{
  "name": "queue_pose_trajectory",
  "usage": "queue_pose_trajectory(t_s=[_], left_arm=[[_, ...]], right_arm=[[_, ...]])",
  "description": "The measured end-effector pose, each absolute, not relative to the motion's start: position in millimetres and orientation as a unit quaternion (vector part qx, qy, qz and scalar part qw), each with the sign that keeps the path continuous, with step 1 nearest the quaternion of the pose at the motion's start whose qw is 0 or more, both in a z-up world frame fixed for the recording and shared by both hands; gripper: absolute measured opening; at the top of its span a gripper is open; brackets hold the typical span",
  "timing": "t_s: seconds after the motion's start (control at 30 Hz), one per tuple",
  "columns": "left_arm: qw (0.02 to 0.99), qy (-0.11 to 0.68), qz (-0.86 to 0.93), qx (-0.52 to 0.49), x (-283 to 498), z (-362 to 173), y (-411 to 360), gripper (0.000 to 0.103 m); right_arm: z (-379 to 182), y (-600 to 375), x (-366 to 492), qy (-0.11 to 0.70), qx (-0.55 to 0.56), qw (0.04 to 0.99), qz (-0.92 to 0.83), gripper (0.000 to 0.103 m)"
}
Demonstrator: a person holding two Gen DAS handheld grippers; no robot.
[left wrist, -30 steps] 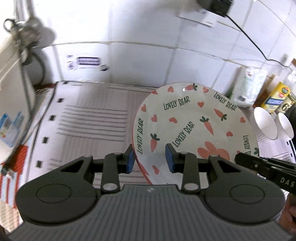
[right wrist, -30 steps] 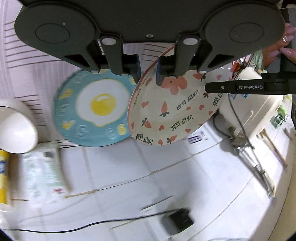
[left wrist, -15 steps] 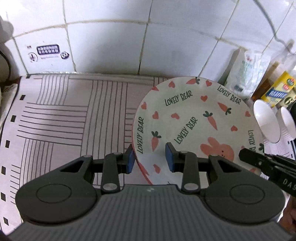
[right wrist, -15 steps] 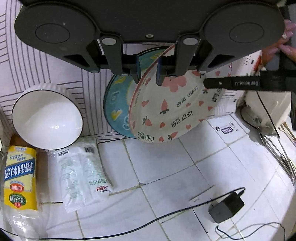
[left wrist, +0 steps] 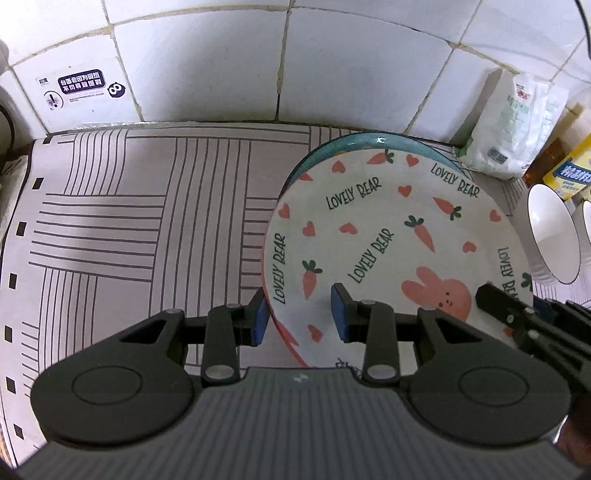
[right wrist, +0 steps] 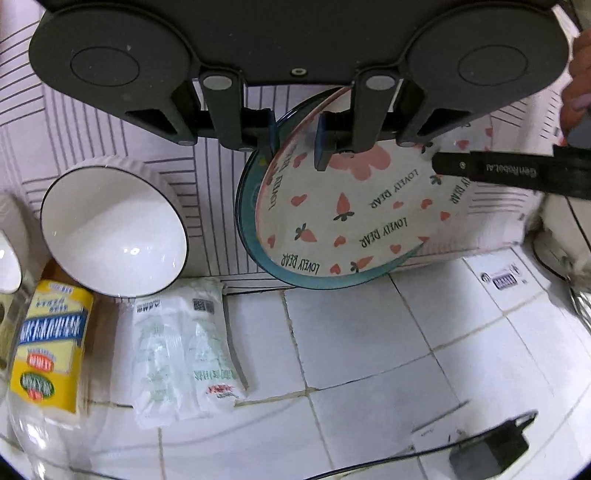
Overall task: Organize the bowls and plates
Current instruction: 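Lower the bunny-print plate onto the egg-print plate and open both grippers, then raise both grippers away from the plate stack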
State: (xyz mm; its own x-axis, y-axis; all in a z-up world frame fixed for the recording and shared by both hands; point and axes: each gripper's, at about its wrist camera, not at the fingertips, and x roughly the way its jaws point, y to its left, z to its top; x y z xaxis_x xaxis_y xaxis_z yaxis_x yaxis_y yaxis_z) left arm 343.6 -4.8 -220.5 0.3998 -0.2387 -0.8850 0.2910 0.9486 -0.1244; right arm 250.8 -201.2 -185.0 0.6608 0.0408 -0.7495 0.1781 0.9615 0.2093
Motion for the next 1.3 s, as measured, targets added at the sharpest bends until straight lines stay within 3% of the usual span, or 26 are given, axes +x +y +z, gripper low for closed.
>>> queue_pose_trajectory(t_s=[0.17,0.67,1.2,1.3], left_arm=[[0.834,0.527,-0.155,0.047,342.8,-222.0,-11.7,0.034],[0.854,0.501,-0.115,0.084,313.4,-218.9,-32.8,0.029],[0.854,0.473,-0.193,0.101,173.5,-177.0,-91.9,0.030],[0.845,0.472,-0.230,0.104,147.7,-170.0,-117.4,0.033]], right_arm=[[-182.2,-176.4,250.5,0.415,0.061,0.905,-0.070,0.037],[-201.6,-191.0,225.3,0.350,0.071,0.932,-0.059,0.041],[-141.2,-250.6,67.2,0.311,0.100,0.941,-0.086,0.043],[-128.8,-260.2,36.9,0.298,0.083,0.946,-0.100,0.052]])
